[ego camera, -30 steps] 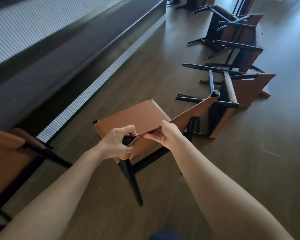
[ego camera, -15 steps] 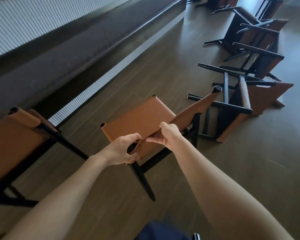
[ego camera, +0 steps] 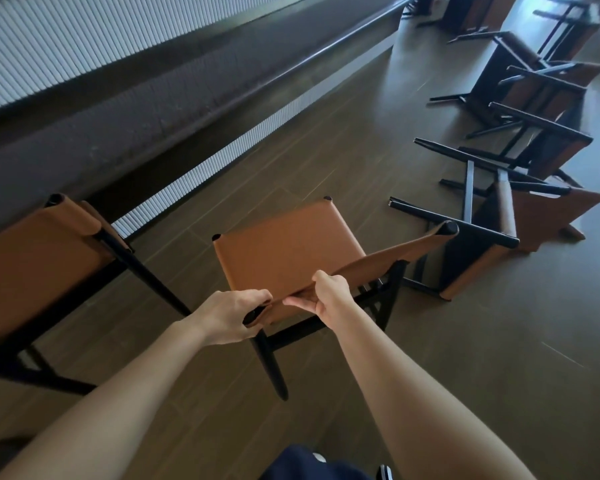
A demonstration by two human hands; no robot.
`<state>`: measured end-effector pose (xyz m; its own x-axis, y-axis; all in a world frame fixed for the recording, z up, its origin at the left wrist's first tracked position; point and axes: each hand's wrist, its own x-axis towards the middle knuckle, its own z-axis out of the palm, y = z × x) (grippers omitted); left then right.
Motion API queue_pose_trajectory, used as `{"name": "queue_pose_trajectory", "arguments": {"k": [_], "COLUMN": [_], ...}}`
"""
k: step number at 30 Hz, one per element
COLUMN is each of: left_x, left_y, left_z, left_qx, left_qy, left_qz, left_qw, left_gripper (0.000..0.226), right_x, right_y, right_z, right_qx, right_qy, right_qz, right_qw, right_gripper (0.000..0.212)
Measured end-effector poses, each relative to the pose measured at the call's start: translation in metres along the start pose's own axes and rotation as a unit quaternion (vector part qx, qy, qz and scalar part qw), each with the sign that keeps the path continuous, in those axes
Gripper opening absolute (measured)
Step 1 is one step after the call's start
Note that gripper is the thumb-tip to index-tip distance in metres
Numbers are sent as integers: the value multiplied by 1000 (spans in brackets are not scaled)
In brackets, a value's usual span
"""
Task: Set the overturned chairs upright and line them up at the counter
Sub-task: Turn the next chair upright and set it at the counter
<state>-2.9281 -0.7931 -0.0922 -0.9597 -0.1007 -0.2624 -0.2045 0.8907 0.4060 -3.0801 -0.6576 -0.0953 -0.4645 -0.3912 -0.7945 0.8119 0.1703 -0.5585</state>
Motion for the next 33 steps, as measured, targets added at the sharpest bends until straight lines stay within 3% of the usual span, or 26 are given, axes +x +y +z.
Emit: {"name": "queue_pose_trajectory", "arguments": {"k": [8, 18, 23, 26, 33], "left_x": [-28, -33, -27, -17, 0], "left_y": [-10, -3, 14, 34, 88], "left_z": [35, 33, 26, 25, 38], "left_qx": [3, 3, -25, 0, -72], "left_qy": [-27, -37, -60, -32, 119], "left_qz": [-17, -62, -123, -154, -95], "left_qw": [999, 997, 990, 988, 986], "left_gripper": [36, 35, 19, 12, 39], "right_x": [-9, -17, -19, -19, -10], "right_y": [46, 47, 42, 33, 10], "right_z": [-8, -11, -21, -36, -93], "right_qx": [30, 50, 103, 112, 18], "right_qy": [-21, -55, -24, -10, 15], "right_qz": [16, 22, 48, 43, -3], "right_qw": [999, 997, 993, 993, 1000], "right_gripper": [35, 38, 30, 27, 11]}}
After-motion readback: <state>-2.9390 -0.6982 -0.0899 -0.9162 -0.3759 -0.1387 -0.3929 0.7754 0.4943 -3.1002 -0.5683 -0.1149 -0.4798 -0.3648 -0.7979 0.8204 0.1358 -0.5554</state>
